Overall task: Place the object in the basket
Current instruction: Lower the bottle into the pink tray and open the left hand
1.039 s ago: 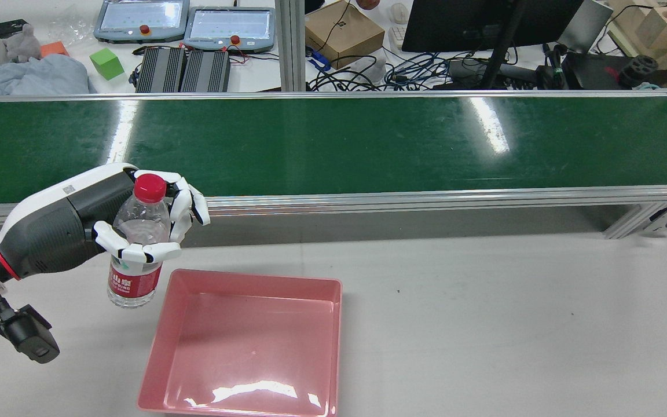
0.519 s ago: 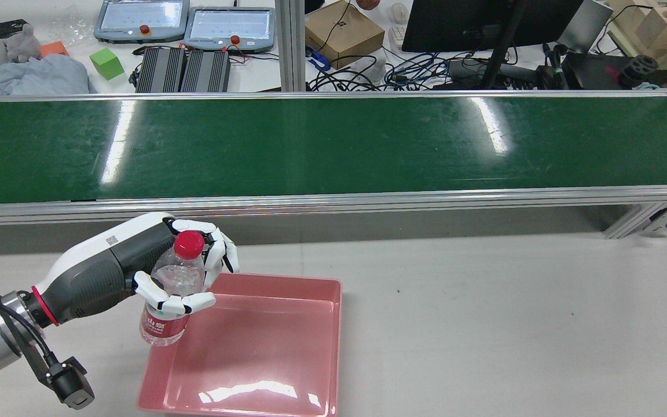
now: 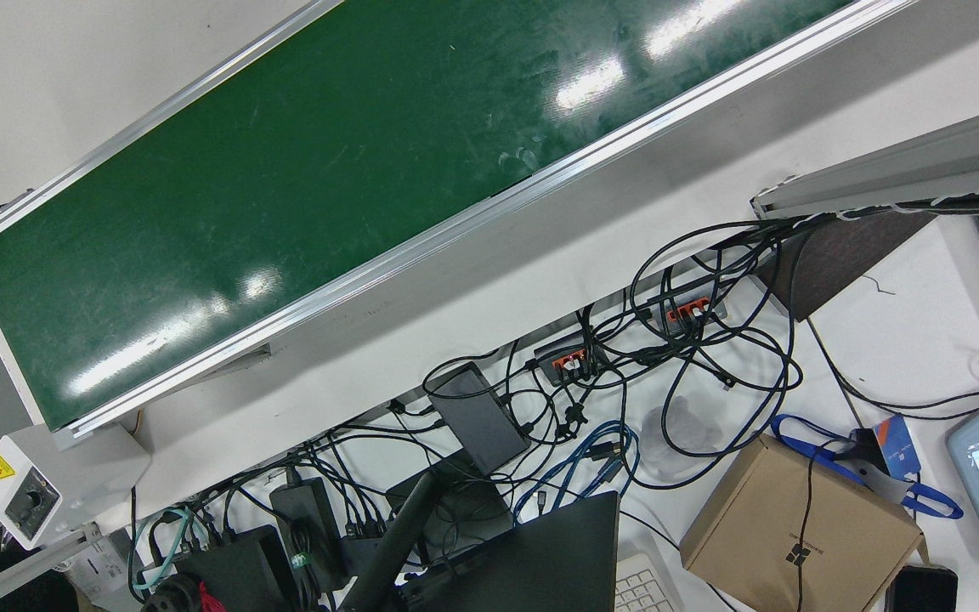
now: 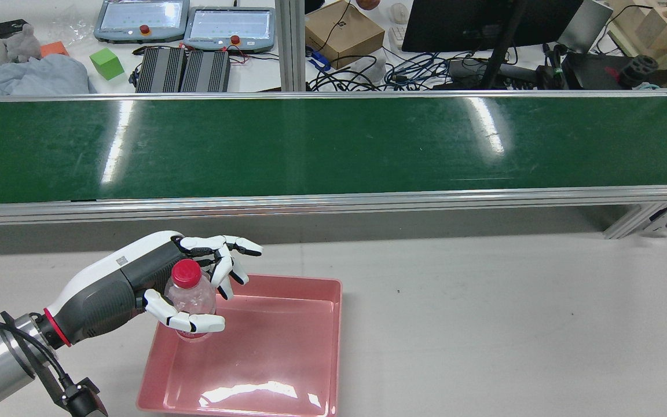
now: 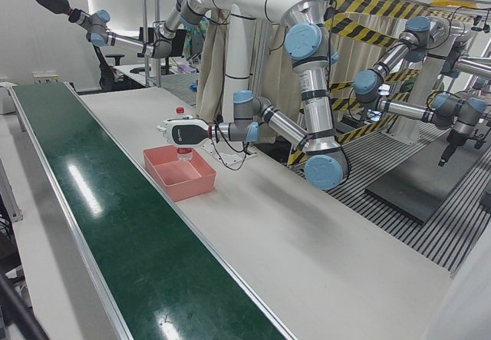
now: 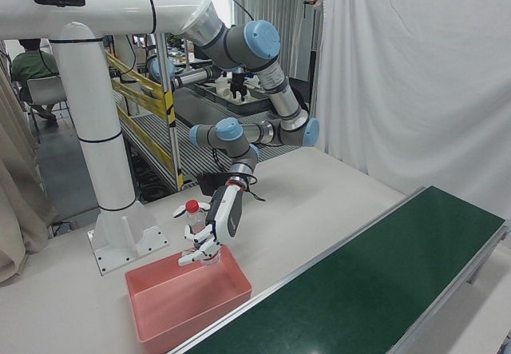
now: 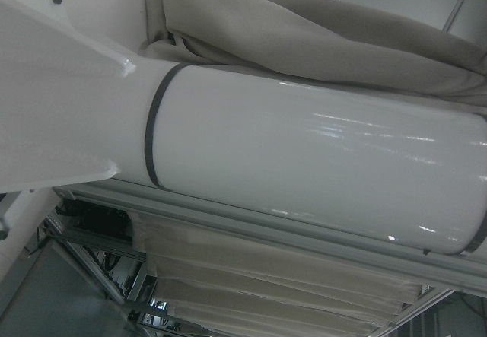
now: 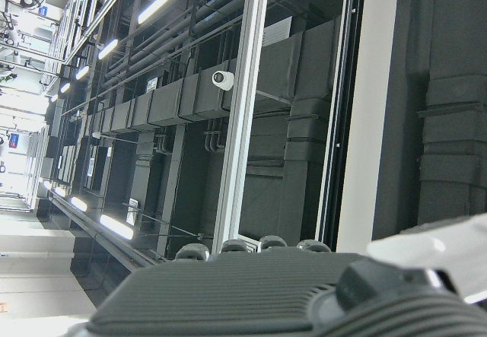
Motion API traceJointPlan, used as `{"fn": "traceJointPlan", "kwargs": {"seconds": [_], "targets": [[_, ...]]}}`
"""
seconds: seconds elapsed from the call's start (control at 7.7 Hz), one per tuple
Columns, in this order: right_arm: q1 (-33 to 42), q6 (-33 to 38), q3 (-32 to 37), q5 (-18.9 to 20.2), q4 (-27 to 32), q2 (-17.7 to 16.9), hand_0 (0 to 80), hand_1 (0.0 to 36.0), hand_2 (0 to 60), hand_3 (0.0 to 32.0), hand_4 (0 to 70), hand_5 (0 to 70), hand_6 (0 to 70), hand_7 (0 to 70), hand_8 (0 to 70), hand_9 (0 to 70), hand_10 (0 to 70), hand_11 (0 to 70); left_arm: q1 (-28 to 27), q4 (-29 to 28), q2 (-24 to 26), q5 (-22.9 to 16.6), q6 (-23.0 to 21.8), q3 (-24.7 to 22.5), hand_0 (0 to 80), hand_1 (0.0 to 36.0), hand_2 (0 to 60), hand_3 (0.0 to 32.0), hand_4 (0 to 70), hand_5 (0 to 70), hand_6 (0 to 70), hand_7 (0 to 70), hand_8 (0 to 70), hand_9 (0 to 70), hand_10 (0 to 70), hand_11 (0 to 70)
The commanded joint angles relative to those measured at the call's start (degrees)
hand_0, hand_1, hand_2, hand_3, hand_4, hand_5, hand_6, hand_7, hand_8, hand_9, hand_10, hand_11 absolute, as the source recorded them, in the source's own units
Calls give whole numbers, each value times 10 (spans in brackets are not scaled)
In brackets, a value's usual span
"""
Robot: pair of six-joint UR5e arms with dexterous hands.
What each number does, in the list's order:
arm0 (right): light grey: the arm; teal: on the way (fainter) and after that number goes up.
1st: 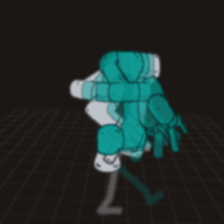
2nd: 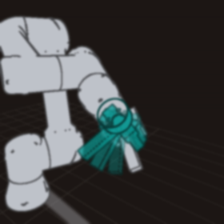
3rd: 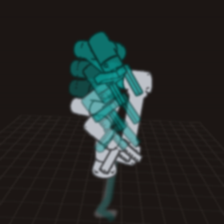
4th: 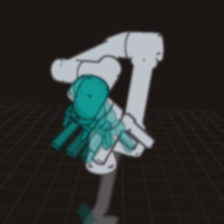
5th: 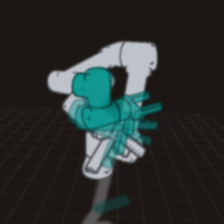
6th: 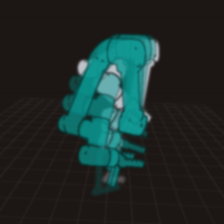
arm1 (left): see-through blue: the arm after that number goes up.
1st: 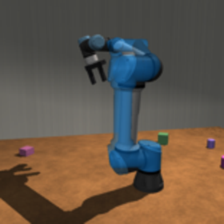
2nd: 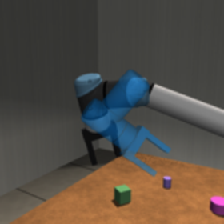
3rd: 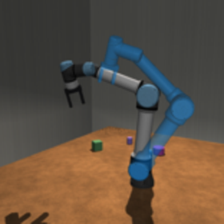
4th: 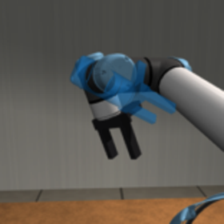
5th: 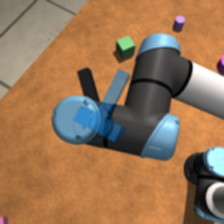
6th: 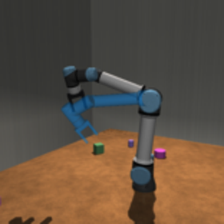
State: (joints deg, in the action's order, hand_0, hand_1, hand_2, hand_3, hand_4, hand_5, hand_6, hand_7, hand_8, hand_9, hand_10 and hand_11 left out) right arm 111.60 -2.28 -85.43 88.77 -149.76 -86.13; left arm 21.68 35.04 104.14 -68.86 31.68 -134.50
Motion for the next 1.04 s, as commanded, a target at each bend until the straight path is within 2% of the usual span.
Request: {"fn": "traceJointPlan", "kwargs": {"seconds": [0.0,0.26,0.52,0.91], "targets": [[0,0,0,0,0,0,0,0,0,0,0,0,0,0,0,0,0,0,-2,-11,-16,2,0,-2,478,55,0,0,138,365,86,116,143,178,207,308],[0,0,0,0,0,0,0,0,0,0,0,0,0,0,0,0,0,0,-1,-11,-21,0,-2,-2,466,24,0,0,110,324,45,45,79,82,139,207],[0,0,0,0,0,0,0,0,0,0,0,0,0,0,0,0,0,0,6,-10,-20,-1,-7,-6,461,0,0,0,95,305,26,22,61,58,110,164],[0,0,0,0,0,0,0,0,0,0,0,0,0,0,0,0,0,0,18,9,-38,-1,-7,-57,469,25,0,0,105,338,22,16,56,45,112,170]]}}
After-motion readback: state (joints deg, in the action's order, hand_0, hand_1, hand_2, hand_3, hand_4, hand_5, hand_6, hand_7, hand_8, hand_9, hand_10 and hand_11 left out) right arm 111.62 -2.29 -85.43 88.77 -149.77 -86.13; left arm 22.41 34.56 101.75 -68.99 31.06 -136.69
